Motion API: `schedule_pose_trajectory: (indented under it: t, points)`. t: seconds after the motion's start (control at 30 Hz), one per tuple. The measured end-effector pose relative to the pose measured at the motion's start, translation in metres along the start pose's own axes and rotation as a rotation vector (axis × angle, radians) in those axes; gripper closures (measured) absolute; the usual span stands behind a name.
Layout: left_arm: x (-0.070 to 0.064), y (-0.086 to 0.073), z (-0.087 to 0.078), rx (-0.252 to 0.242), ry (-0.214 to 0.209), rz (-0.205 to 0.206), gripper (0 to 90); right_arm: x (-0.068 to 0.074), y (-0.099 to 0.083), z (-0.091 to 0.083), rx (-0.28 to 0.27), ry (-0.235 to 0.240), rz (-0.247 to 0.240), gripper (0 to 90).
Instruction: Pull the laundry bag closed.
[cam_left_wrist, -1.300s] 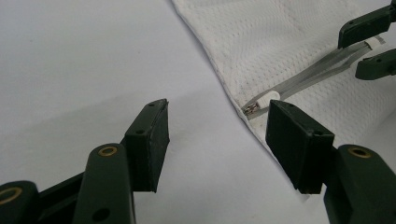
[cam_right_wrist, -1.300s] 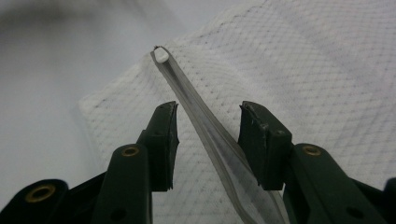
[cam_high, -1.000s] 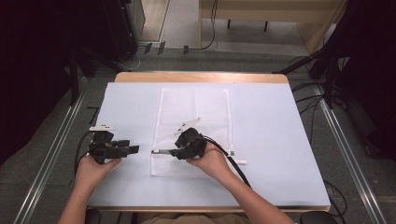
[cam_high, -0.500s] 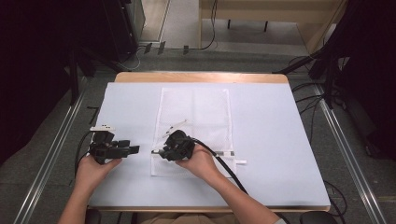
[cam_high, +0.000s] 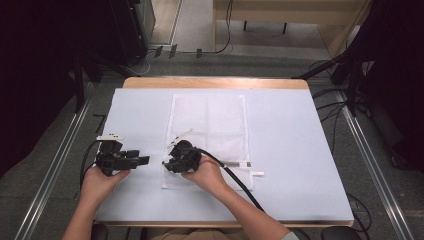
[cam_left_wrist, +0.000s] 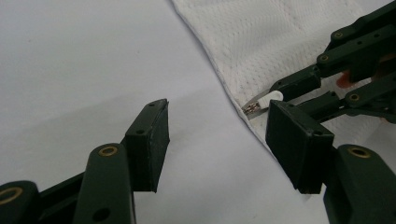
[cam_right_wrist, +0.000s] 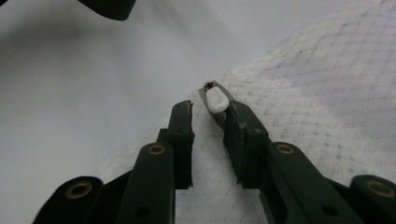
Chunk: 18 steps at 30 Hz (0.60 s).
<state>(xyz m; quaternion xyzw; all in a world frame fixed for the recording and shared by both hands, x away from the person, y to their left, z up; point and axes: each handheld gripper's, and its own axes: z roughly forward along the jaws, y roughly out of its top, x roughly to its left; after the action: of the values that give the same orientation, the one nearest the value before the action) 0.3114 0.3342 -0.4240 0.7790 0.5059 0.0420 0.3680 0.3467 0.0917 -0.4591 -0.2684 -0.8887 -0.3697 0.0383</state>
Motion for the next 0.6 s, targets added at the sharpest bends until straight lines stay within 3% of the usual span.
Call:
schedule_pose_trajectory:
  t: [0.3,0.4,0.6]
  points:
    - [0.000,0.000,0.000,-0.001,-0.002,-0.001,40.5,-0.001,0.008,0.008,-0.004,0.004,0.018,75.7]
    - [0.000,0.000,0.000,-0.001,-0.004,-0.001,41.0,0.000,0.011,0.013,0.002,0.001,0.018,82.4]
    - [0.000,-0.001,0.000,-0.005,-0.015,0.000,42.7,-0.001,0.013,0.014,0.013,-0.011,0.008,87.1]
